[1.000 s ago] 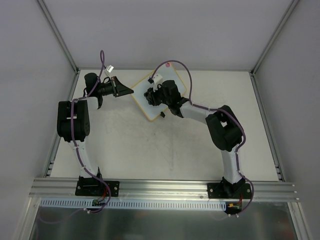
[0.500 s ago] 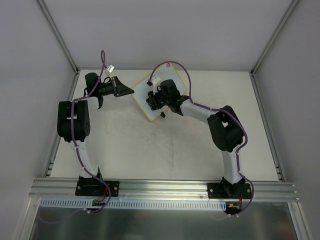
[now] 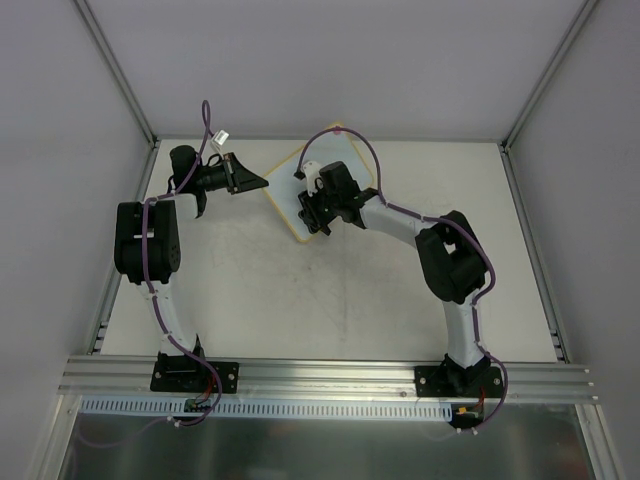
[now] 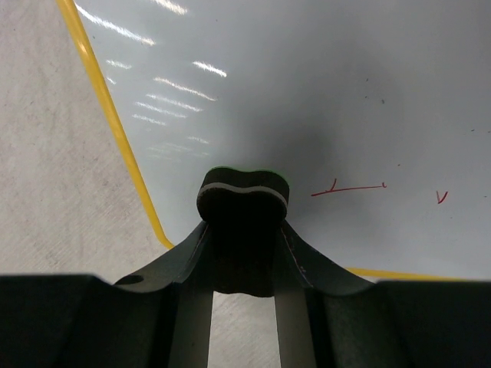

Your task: Erase the whiteboard

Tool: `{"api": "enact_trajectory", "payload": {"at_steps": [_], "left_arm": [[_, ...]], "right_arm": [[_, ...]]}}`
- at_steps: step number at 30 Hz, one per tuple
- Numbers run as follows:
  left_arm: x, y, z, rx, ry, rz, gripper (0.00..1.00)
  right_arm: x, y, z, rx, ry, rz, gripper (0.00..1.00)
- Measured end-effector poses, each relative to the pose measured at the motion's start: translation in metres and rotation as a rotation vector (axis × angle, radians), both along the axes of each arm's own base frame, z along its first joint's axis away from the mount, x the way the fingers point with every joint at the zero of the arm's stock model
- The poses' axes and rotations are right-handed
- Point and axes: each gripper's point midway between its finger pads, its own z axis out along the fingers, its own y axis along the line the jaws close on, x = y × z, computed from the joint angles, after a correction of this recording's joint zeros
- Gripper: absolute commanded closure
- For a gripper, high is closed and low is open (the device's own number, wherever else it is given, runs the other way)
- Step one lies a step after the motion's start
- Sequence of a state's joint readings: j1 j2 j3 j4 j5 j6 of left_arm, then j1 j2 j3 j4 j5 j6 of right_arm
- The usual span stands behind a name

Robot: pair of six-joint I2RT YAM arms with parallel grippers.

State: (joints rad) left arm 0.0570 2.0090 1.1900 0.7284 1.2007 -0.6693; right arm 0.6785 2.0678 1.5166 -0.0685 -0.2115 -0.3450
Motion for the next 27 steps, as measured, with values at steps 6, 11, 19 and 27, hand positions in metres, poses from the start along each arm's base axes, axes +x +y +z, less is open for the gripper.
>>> {"api": "enact_trajectory", "payload": {"at_steps": [6,11,19,27], "left_arm": [[0.000,0.000,0.000,0.000,0.000,0.000,1.00],[0.000,0.000,0.000,0.000,0.001,0.002,1.00],[0.000,0.000,0.000,0.000,0.003,0.005,1.00],[-0.001,0.000,0.000,-0.001,0.005,0.005,1.00]], "right_arm": [[0.000,-0.003,-0.002,-0.017,0.006,-0.013,1.00],[0.007,-0.004,0.000,-0.011,0.047,-0.037,1.00],[0.051,-0.027,0.015,0.042,0.069,-0.145,1.00],[0.079,-0.061,0.007,0.058,0.101,-0.244,1.00]]}}
